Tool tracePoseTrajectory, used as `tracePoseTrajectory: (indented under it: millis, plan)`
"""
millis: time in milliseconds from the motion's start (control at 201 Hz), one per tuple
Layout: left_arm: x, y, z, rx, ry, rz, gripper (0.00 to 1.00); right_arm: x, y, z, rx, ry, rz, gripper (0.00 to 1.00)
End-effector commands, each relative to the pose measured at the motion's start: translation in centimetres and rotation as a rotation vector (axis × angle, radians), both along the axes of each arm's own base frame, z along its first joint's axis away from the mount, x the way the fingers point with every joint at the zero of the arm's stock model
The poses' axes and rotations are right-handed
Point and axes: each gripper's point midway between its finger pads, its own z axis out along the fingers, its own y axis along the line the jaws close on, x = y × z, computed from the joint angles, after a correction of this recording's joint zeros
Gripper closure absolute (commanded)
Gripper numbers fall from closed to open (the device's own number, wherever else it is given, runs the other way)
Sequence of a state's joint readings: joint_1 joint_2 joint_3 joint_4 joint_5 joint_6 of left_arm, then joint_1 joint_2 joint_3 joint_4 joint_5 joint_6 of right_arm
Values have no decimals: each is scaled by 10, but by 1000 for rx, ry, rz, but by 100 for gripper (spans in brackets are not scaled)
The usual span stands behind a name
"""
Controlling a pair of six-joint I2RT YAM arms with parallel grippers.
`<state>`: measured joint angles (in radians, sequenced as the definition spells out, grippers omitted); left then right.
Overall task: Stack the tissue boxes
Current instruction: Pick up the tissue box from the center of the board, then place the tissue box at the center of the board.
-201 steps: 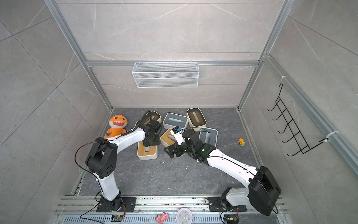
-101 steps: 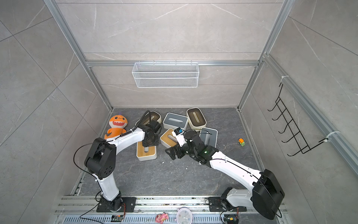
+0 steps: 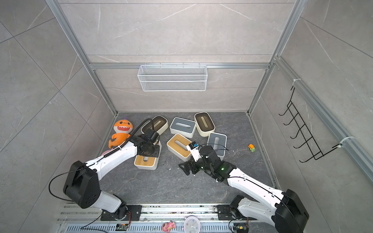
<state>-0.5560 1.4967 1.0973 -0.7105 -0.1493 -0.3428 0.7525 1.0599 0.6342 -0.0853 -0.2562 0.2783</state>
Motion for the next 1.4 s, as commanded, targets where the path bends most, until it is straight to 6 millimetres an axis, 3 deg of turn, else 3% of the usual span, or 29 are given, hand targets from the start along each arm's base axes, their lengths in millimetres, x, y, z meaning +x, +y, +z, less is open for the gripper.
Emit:
tracePoseTrajectory:
  millis: [0,259,628,977,1396]
  plan:
    - [-6,-18,27,-52,-83,-194,58,-7,-9,-3,17,8,-34,1]
    - [-51,-58,31,-85,-123,-595,59,-26,-32,-13,25,14,-67,1]
    - [-106,-94,24,-100,-140,-1014,60,-57,-49,-19,57,3,-8,1]
    - [-130,-114,15,-109,-135,-1231,59,-72,-54,-14,141,28,-6,1]
    - [-140,-129,-3,-6,-112,-1382,59,-101,-53,-7,244,89,79,2]
